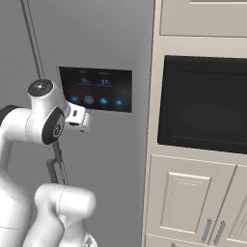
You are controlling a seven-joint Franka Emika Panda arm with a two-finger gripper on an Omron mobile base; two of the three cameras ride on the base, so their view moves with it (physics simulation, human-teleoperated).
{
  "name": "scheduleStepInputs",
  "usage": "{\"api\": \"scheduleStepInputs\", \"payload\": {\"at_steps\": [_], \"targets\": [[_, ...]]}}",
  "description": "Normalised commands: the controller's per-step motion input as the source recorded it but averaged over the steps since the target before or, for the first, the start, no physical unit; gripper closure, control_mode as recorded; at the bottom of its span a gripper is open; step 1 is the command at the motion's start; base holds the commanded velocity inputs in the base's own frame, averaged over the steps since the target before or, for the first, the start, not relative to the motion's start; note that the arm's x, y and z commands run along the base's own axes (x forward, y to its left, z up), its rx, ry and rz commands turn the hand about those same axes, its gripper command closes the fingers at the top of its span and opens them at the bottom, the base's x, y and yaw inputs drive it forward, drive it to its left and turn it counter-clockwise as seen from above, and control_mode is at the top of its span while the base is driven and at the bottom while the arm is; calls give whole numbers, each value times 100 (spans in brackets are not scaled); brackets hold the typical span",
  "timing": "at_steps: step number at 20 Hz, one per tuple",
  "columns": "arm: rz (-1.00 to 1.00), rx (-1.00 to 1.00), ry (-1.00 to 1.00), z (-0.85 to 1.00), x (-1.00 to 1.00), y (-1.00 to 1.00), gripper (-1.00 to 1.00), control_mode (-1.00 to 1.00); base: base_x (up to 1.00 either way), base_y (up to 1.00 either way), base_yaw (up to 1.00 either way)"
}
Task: Retrieve the banana and kiwi from the fridge and place them into the bowl on the dining table.
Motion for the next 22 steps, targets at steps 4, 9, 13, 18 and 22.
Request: {"api": "scheduleStepInputs", "payload": {"at_steps": [4,9,13,18,22], "targets": [[0,0,-28,-27,-41,-9,-100,-100,0,0,0],[0,0,-27,-11,-15,-10,-100,-100,0,0,0],[0,0,-4,0,0,-1,-100,-100,0,0,0],[0,0,0,0,0,0,-100,-100,0,0,0],[0,0,0,0,0,0,-100,100,-8,0,0]]}}
